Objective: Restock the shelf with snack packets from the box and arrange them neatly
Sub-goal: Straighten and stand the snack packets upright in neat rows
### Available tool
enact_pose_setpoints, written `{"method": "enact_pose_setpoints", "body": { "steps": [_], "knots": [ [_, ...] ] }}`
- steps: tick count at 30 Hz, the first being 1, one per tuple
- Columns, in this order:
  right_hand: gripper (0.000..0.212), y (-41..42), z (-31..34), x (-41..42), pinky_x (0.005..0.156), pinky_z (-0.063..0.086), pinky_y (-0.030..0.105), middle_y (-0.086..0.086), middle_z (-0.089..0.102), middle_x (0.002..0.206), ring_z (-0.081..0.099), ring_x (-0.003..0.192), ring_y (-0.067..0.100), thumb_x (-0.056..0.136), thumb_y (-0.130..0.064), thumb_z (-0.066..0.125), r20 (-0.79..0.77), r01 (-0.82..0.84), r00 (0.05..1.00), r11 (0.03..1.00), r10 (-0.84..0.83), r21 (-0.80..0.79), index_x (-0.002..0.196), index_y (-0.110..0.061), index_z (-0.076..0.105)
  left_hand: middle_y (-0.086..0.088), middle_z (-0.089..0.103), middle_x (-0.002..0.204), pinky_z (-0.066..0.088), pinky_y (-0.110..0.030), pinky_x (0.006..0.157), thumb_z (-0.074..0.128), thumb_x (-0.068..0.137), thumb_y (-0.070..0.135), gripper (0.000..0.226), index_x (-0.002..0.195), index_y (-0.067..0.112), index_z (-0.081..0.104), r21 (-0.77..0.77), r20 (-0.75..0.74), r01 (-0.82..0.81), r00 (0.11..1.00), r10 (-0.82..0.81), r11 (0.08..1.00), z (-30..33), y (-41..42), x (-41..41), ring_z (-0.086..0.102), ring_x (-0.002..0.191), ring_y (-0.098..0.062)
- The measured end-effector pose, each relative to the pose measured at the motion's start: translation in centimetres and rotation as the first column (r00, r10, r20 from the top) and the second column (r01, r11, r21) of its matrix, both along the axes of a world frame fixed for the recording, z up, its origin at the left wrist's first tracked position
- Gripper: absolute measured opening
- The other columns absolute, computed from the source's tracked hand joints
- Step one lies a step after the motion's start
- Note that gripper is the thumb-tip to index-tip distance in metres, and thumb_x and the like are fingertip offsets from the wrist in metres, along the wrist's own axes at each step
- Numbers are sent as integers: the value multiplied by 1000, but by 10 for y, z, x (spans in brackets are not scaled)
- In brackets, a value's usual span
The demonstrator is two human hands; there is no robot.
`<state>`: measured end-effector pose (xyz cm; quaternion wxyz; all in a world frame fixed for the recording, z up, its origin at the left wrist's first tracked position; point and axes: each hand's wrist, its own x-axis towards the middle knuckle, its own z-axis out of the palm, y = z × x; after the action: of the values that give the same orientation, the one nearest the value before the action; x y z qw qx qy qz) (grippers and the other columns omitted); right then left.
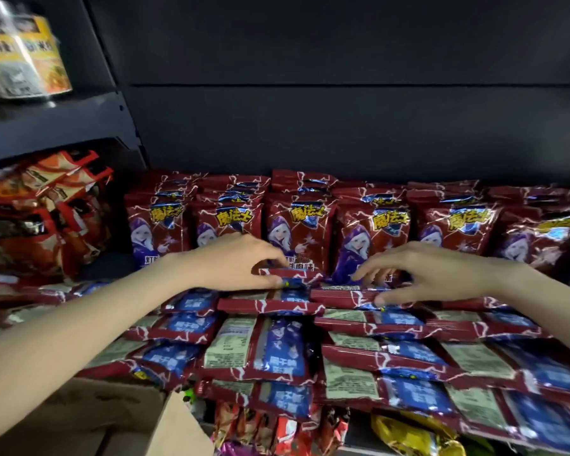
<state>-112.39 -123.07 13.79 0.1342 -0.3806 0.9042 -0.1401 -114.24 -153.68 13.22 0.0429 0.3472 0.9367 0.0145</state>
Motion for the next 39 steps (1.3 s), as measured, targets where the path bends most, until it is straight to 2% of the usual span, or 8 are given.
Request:
{"method": "enact_pose_setpoints", "body": {
  "steps": [4, 7, 12, 14, 19, 26, 32, 39],
  "knots": [
    [54, 4, 3, -5, 63, 45, 14, -18, 47, 134, 53, 63, -3, 98, -28, 48, -379, -19, 924, 995, 54, 94, 139, -52, 23, 12, 64, 109, 50, -35, 84, 36, 100, 37, 36, 129, 24, 52, 83, -172, -62, 982, 75, 995, -3, 5, -2, 63, 87, -10],
    [60, 5, 2, -14, 50, 43, 13, -10, 48, 132, 49, 66, -1, 93, -10, 51, -480, -40, 871, 990, 100, 134, 137, -46, 31, 10, 61, 95, 49, -32, 75, 34, 101, 34, 36, 129, 18, 50, 172, -199, -101, 971, 135, 980, -7, 15, -13, 62, 83, -14],
    [48, 2, -4, -24, 64, 36, 12, -12, 40, 138, 48, 80, 1, 96, -48, 42, -473, 19, 878, 981, 76, 194, 141, -44, 26, -5, 67, 85, 52, -37, 67, 30, 101, 36, 38, 130, 17, 47, 154, -142, -98, 983, 120, 983, -13, 31, -42, 60, 63, -16],
    [51, 4, -1, -31, 68, 39, 19, -11, 41, 141, 50, 79, 3, 96, -37, 49, -461, 55, 887, 983, 34, 177, 141, -43, 25, -3, 67, 98, 52, -36, 73, 29, 101, 40, 43, 134, 18, 44, 144, -112, -106, 986, 123, 984, -11, 31, -55, 60, 71, -14],
    [58, 28, 5, -52, 102, 42, 36, -14, 30, 151, 42, 130, 12, 95, -31, 53, -352, 150, 931, 980, -96, 129, 139, -51, 21, -2, 56, 121, 46, -33, 92, 32, 101, 34, 39, 132, 12, 45, 146, -153, -47, 986, 69, 988, -14, 42, -69, 56, 102, -15],
    [61, 14, -7, -61, 105, 33, 32, -1, 20, 148, 25, 135, 19, 94, -20, 52, -448, 178, 889, 973, -95, 148, 141, -49, 26, -6, 57, 119, 42, -40, 93, 49, 93, 28, 35, 124, 13, 52, 24, -683, 171, 722, -109, 985, -23, 37, -82, 55, 107, -24],
    [63, 4, -3, -67, 107, 27, 32, -4, 17, 146, 24, 130, 17, 91, -16, 58, -507, 151, 861, 966, -24, 211, 141, -45, 32, -5, 13, 157, 4, -49, 116, 33, 81, 77, 91, 149, 19, 19, -269, -552, 189, 773, -312, 944, -38, 17, -77, 8, 145, -20],
    [64, 16, -10, -63, 116, 6, 39, -12, -1, 158, 0, 143, 15, 92, -48, 50, -471, 131, 882, 948, 21, 288, 146, -45, 17, -10, -14, 157, 1, -50, 114, 43, 67, 86, 123, 150, 11, -9, -317, -541, 58, 809, -230, 947, -62, 22, -84, -12, 144, -25]
  ]
}}
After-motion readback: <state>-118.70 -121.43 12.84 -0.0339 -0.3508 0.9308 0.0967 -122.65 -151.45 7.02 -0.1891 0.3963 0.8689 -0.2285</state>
